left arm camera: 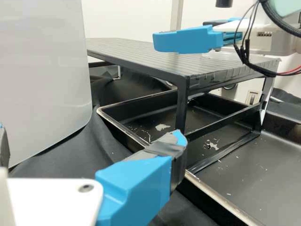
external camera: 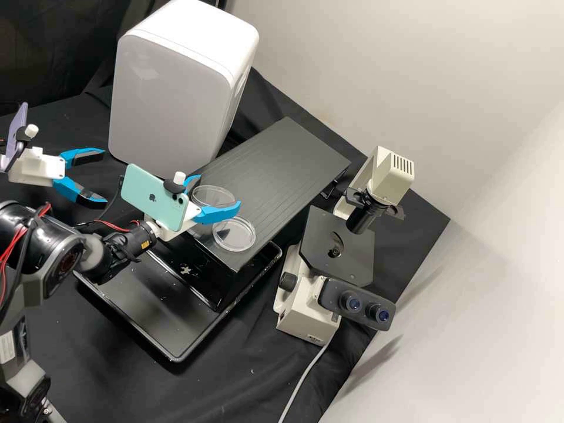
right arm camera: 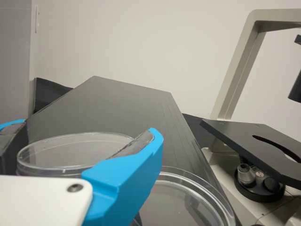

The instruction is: Remove the lid from the petri dish

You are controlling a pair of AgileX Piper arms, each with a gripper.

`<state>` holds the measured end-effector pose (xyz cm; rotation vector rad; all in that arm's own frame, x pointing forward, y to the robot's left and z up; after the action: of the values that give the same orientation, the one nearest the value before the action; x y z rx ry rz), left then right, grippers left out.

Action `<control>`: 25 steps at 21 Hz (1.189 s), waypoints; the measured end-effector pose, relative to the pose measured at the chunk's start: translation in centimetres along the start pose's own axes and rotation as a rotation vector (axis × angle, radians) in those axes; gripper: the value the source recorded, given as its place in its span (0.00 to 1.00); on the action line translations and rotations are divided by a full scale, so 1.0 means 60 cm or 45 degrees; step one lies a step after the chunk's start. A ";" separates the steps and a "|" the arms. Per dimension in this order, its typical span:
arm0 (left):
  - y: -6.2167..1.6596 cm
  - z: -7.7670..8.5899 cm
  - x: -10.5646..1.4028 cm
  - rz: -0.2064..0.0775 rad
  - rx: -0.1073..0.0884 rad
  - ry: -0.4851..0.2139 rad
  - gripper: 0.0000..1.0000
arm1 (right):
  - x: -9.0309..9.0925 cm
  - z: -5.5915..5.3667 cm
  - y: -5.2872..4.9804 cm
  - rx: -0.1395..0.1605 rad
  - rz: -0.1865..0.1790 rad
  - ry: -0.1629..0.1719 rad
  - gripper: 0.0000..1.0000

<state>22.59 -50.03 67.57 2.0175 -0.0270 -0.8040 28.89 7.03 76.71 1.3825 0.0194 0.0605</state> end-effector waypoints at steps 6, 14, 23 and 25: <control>0.000 0.000 0.000 0.000 0.000 0.000 1.00 | -0.001 0.000 -0.001 0.000 -0.003 0.001 0.00; 0.000 0.000 0.000 0.000 0.000 0.000 1.00 | -0.006 0.005 -0.005 -0.006 -0.019 -0.011 0.00; 0.000 0.000 0.000 0.000 0.000 0.000 1.00 | -0.007 0.008 -0.004 0.002 -0.011 -0.031 1.00; 0.000 0.000 0.000 0.000 0.000 0.000 1.00 | -0.007 0.009 -0.003 0.005 -0.008 -0.038 1.00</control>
<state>22.59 -50.03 67.57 2.0175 -0.0270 -0.8040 28.53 6.47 76.60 1.3873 -0.0011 0.0348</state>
